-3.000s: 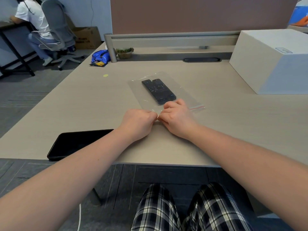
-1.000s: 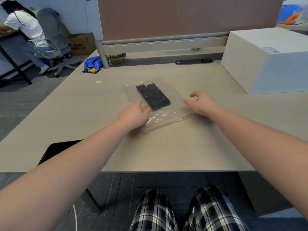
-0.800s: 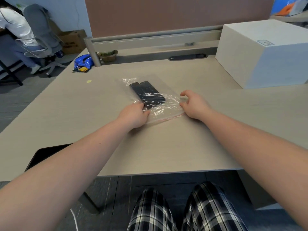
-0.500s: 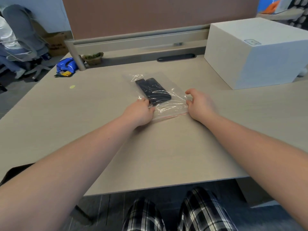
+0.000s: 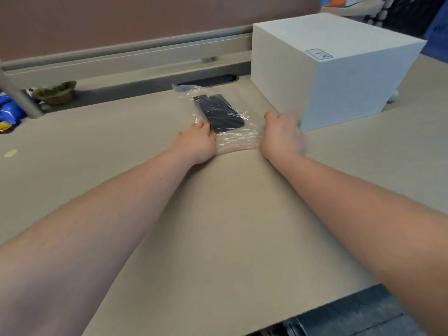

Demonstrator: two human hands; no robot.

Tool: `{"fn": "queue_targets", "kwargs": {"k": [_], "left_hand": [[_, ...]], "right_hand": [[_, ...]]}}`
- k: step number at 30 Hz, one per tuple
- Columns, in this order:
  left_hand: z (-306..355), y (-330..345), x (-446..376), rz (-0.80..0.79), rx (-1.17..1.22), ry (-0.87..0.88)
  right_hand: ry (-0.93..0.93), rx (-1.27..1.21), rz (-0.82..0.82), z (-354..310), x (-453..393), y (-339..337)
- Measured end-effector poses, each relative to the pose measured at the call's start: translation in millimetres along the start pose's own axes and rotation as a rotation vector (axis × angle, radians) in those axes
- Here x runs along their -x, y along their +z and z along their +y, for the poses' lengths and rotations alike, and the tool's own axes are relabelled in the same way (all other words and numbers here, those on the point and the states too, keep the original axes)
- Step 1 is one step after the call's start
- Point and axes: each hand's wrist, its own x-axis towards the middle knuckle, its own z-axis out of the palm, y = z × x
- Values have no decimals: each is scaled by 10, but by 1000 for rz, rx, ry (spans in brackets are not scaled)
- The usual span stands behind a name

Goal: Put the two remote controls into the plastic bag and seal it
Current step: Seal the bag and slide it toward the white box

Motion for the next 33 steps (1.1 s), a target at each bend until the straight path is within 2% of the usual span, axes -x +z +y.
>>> {"fn": "queue_targets", "kwargs": {"k": [9,15,21,28,33], "left_hand": [[173,16,-479,1,52,24],[187,72,-550,33,69,23],[147,106,-462,82,118,-2],[147,144,-162,246,191,2],[151,173,-16,271,200,-2]], "right_hand": [[-112,252,-2,-13,-331,-18],[-161,376,-75,-27,-396,-26],[-157,321,-128,19,-418,-21],[-173,272,-95,48,-370,-17],[-149,-56,3,217,-87,-54]]}}
